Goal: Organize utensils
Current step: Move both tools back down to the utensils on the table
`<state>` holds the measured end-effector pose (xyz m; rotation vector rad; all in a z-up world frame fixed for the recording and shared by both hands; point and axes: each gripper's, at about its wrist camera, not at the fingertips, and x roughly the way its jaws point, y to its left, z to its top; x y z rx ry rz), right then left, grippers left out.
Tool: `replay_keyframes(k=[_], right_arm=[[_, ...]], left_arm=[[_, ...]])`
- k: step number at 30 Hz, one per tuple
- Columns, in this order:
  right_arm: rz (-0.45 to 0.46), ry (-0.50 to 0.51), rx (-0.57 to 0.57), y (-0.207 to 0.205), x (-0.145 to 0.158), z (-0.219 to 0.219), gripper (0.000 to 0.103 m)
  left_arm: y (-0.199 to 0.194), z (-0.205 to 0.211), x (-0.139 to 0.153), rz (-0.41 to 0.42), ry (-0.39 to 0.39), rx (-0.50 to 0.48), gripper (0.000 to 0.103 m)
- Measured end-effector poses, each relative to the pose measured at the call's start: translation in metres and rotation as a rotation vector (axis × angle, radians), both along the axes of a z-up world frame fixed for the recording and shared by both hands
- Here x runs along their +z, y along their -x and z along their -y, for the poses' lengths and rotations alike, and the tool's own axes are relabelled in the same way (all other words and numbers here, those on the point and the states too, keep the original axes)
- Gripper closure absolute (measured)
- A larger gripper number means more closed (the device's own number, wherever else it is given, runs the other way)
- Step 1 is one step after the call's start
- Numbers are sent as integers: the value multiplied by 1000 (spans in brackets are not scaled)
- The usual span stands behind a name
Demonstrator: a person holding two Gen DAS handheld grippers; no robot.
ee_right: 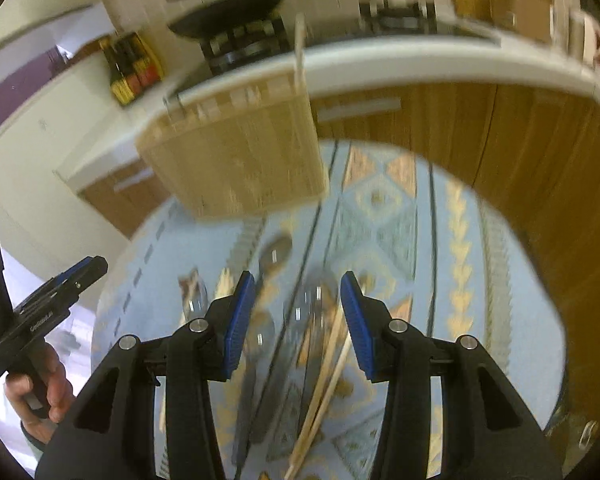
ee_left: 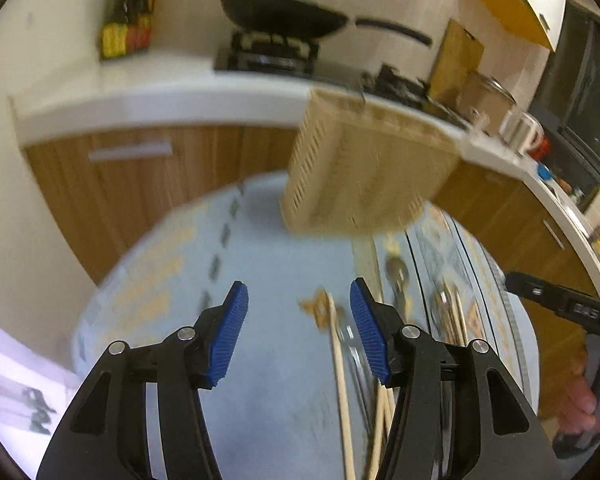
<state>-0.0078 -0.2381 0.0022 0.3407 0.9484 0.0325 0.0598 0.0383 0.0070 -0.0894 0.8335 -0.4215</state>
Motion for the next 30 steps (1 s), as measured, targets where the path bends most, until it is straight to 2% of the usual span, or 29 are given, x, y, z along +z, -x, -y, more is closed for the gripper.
replay_keyframes(k=[5, 6, 9, 12, 14, 18, 21, 24, 29, 30], right_arm=[[-124, -4, -35, 8, -39, 5, 63], [-145, -7, -37, 10, -47, 6, 68], [-181, 4, -38, 15, -58, 4, 73], [-196, 2, -28, 17, -63, 0, 78], [-206, 15, -25, 18, -64, -3, 84], [-214, 14, -26, 15, -68, -7, 84], [-213, 7, -29, 15, -68, -7, 84], [-214, 0, -27, 15, -69, -7, 84], [-215, 0, -22, 15, -70, -7, 84], [-214, -1, -21, 15, -70, -7, 84]], left_arm=[[19, 18, -30, -69, -54, -100, 53], [23, 23, -34, -75, -66, -120, 53], [31, 34, -39, -85, -89, -172, 60], [37, 43, -42, -98, -114, -224, 67], [42, 50, -43, -104, -131, -267, 69], [46, 63, -49, -102, -201, -283, 69], [46, 72, -58, -118, -263, -296, 73], [47, 79, -62, -130, -281, -332, 73], [50, 85, -64, -143, -301, -341, 87], [50, 86, -64, -140, -306, -337, 94]])
